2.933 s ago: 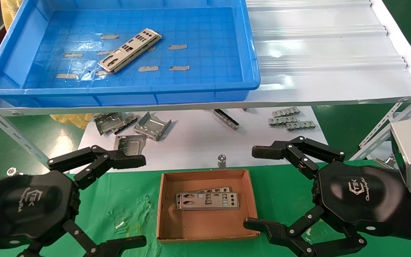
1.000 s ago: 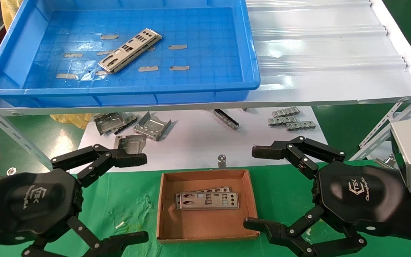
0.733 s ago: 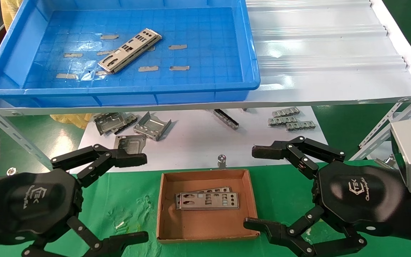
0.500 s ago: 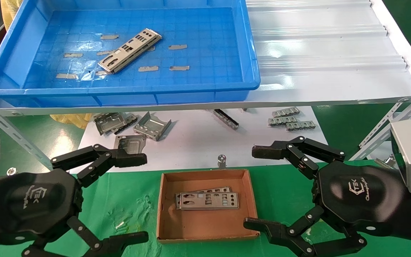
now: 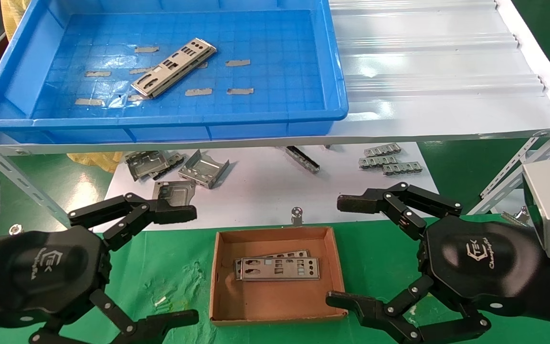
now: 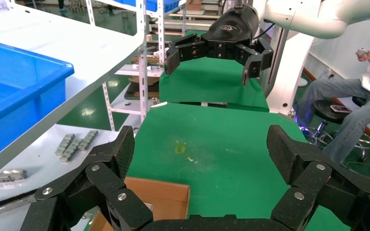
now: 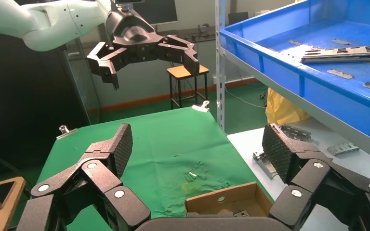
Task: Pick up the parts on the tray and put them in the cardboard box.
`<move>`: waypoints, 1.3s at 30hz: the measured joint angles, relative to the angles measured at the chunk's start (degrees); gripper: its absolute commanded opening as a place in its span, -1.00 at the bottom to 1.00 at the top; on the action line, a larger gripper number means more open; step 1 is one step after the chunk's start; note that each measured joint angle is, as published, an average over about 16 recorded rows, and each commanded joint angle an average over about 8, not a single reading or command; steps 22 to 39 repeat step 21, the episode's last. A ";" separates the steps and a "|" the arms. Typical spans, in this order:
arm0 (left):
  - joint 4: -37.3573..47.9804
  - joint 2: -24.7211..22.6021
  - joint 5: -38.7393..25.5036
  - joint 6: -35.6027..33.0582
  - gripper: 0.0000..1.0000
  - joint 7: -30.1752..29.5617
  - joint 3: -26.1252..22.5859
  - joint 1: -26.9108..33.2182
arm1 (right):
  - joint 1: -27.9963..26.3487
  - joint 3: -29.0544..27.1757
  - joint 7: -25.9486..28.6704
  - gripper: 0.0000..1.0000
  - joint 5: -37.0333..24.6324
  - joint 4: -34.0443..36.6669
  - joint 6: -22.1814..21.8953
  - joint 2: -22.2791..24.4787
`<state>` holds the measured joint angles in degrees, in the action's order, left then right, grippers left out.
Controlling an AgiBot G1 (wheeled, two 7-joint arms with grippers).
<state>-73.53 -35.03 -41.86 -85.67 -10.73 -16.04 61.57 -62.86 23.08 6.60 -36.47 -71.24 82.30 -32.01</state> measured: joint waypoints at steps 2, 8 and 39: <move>0.00 0.00 0.00 0.00 1.00 0.00 0.00 0.00 | 0.00 0.00 0.00 1.00 0.00 0.00 0.00 0.00; 0.00 0.00 0.00 0.00 1.00 0.00 0.00 0.00 | 0.00 0.00 0.00 1.00 0.00 0.00 0.00 0.00; 0.00 0.00 0.00 0.00 1.00 0.00 0.00 0.00 | 0.00 0.00 0.00 1.00 0.00 0.00 0.00 0.00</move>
